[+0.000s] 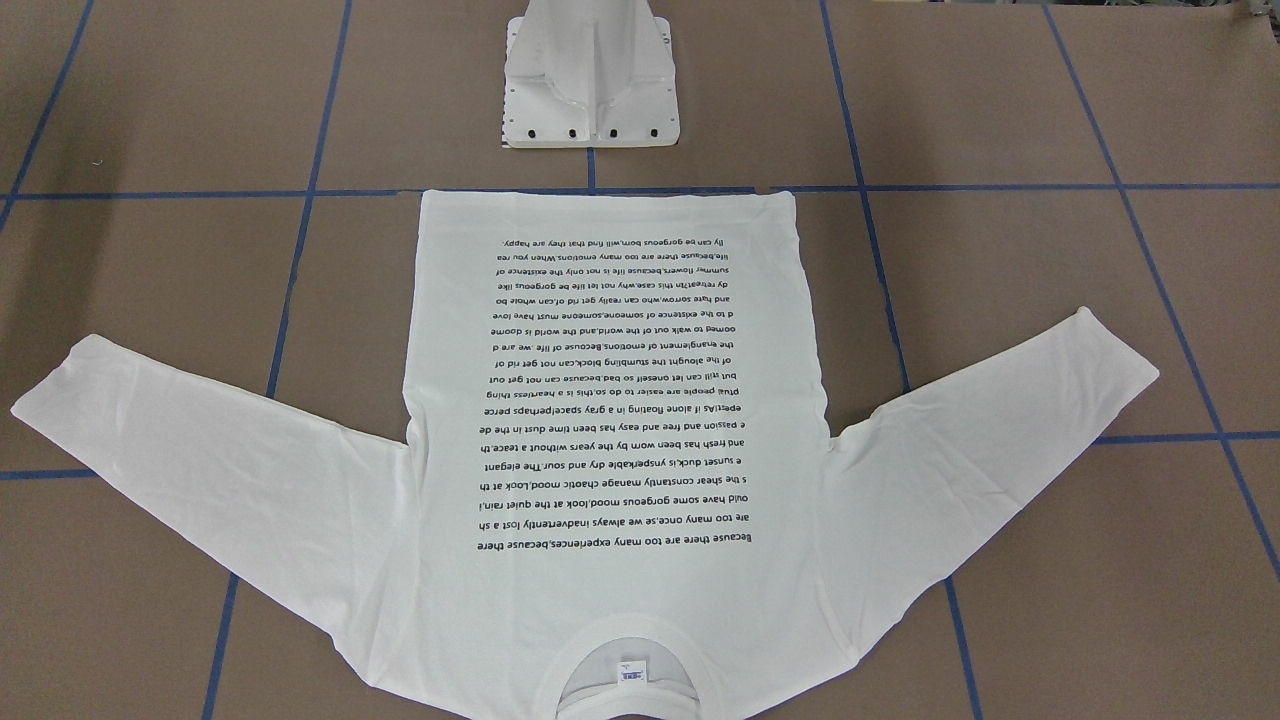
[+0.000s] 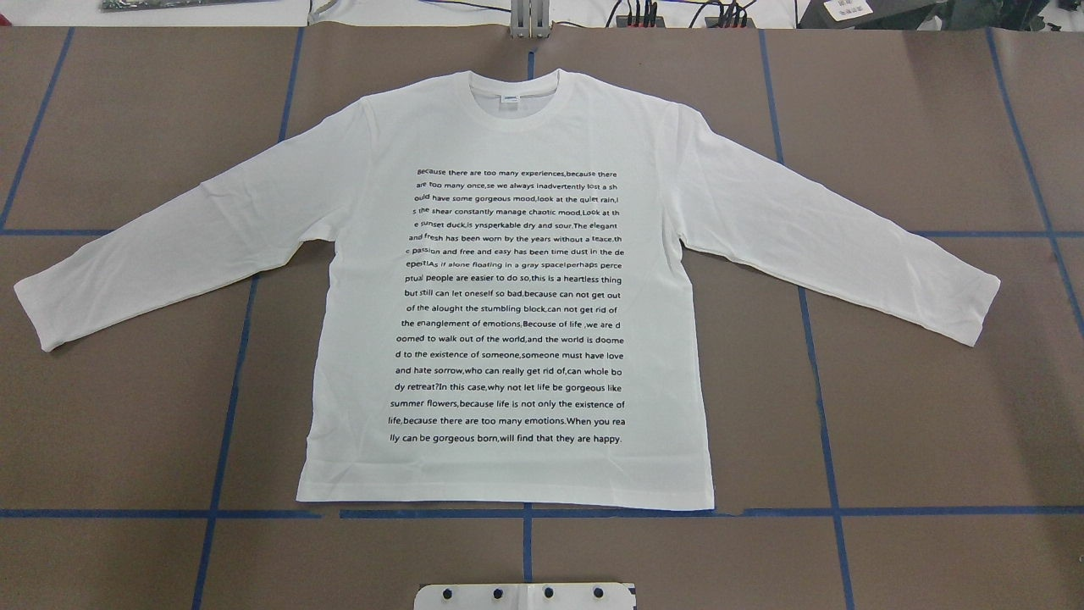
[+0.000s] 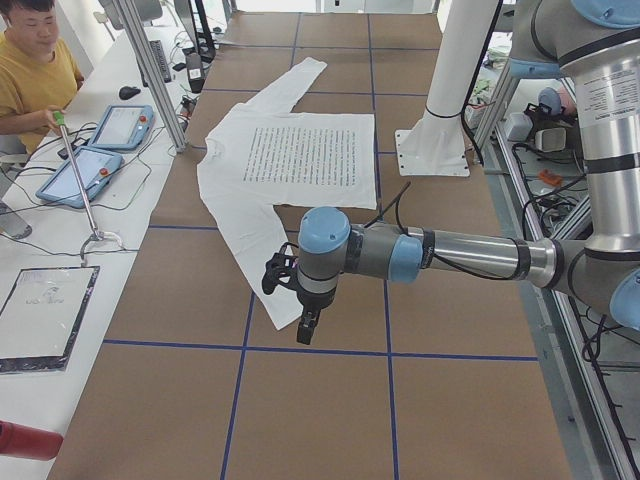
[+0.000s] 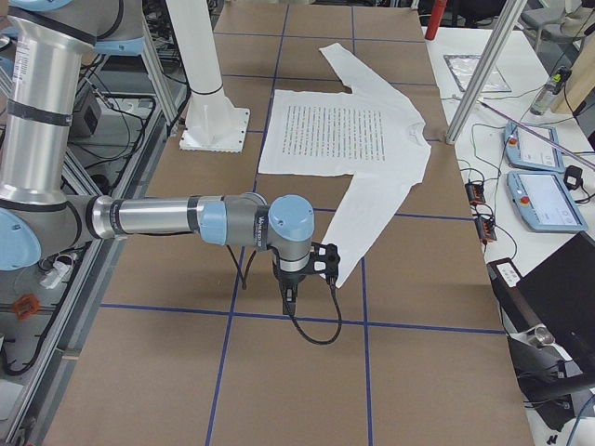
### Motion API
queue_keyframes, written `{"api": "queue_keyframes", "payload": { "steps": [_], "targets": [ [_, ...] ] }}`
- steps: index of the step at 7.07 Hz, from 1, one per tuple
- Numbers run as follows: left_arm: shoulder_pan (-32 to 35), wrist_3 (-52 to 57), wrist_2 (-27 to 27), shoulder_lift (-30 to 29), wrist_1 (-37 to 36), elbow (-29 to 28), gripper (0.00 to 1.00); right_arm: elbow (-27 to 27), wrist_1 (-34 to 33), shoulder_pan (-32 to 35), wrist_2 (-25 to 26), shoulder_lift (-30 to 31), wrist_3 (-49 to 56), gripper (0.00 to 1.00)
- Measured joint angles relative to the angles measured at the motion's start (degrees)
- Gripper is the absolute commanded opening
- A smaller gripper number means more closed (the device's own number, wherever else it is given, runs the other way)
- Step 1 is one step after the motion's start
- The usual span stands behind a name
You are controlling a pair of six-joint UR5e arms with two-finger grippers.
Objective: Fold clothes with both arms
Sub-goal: 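Move the right gripper toward the cuff of the sleeve nearest it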
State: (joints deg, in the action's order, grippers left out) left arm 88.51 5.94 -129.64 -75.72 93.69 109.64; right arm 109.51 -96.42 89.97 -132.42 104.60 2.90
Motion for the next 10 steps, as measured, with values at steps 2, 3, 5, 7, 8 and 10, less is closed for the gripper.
{"api": "queue_keyframes", "payload": {
  "steps": [2, 3, 5, 7, 8, 10],
  "targets": [
    [0.0, 0.1, 0.0, -0.1, 2.2, 0.6, 1.0, 0.2, 0.1, 0.0, -0.2, 0.0, -0.1, 1.0],
    [0.0, 0.1, 0.0, -0.2, 3.6, 1.7, 1.0, 0.4, 0.2, 0.0, -0.3, -0.1, -0.2, 1.0],
    [0.0, -0.2, 0.4, -0.5, 10.2, 2.9, 1.0, 2.0, 0.3, -0.1, -0.6, -2.3, -0.3, 1.0],
    [0.0, -0.5, 1.4, -4.5, 18.2, 1.4, 1.0, 3.4, 0.3, -0.1, -0.2, -7.5, -0.5, 1.0],
    [0.0, -0.5, 1.5, -6.8, 20.5, 0.0, 1.0, 2.7, 0.3, -0.1, -0.1, -9.7, -0.9, 1.0],
    [0.1, -4.0, 0.5, -8.5, 22.7, -1.3, 1.0, 1.9, 1.6, -0.2, -0.5, -10.8, -1.6, 1.0]
  ]
}}
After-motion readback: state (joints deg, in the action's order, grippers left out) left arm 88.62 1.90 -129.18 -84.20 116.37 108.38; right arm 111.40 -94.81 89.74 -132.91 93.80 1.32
